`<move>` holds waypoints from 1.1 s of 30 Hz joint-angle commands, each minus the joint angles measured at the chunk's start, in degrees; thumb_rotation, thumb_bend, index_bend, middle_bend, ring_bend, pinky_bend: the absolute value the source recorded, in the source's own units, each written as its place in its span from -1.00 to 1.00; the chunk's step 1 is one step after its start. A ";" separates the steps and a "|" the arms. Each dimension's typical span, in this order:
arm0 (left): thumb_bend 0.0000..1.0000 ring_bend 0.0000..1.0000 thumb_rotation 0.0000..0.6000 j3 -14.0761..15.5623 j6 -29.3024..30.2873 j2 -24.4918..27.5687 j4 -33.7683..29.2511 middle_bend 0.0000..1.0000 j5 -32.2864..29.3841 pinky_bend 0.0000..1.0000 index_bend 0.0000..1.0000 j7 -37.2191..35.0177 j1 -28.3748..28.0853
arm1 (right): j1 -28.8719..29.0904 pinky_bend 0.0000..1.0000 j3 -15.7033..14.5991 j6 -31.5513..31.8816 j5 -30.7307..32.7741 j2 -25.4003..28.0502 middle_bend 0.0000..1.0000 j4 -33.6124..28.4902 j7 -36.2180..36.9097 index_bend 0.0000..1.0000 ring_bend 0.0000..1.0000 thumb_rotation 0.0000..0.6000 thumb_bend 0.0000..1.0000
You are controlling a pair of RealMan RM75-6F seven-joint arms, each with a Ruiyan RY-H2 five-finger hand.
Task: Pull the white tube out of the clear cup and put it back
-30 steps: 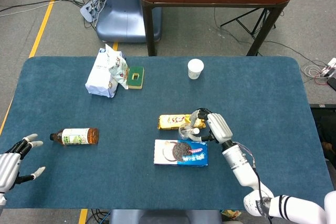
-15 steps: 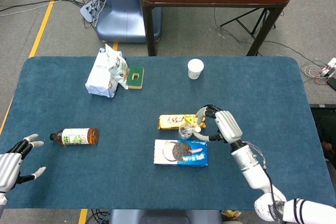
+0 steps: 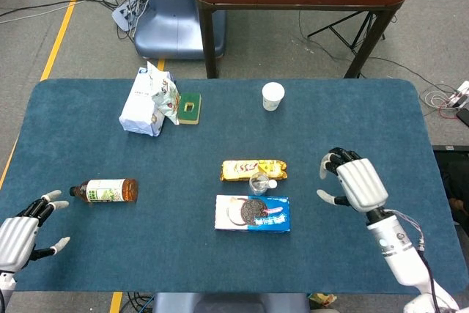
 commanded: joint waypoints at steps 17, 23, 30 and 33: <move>-0.59 -0.60 1.00 -1.44 2.31 -3.36 5.06 -0.69 1.07 -0.21 -0.44 -3.34 -0.62 | -16.06 -0.34 -6.04 17.54 -3.04 3.48 -0.18 1.19 -5.10 0.09 -0.51 1.00 -0.50; -0.59 -0.60 1.00 -1.53 1.77 -3.49 5.22 -0.69 0.58 -0.21 -0.44 -3.48 -0.89 | -17.97 -0.34 -5.75 18.13 -2.03 3.03 -0.18 5.08 -1.16 0.09 -0.51 1.00 -0.50; -0.59 -0.60 1.00 -1.44 1.02 -3.74 5.11 -0.69 0.49 -0.21 -0.43 -2.85 -1.34 | -18.57 -0.34 -4.95 18.19 -2.89 3.18 -0.18 5.86 1.44 0.09 -0.51 1.00 -0.50; -0.59 -0.60 1.00 -1.26 0.49 -3.87 5.10 -0.68 0.56 -0.20 -0.43 -2.60 -1.59 | -18.54 -0.34 -4.81 16.94 -2.22 3.09 -0.18 6.33 2.27 0.09 -0.51 1.00 -0.50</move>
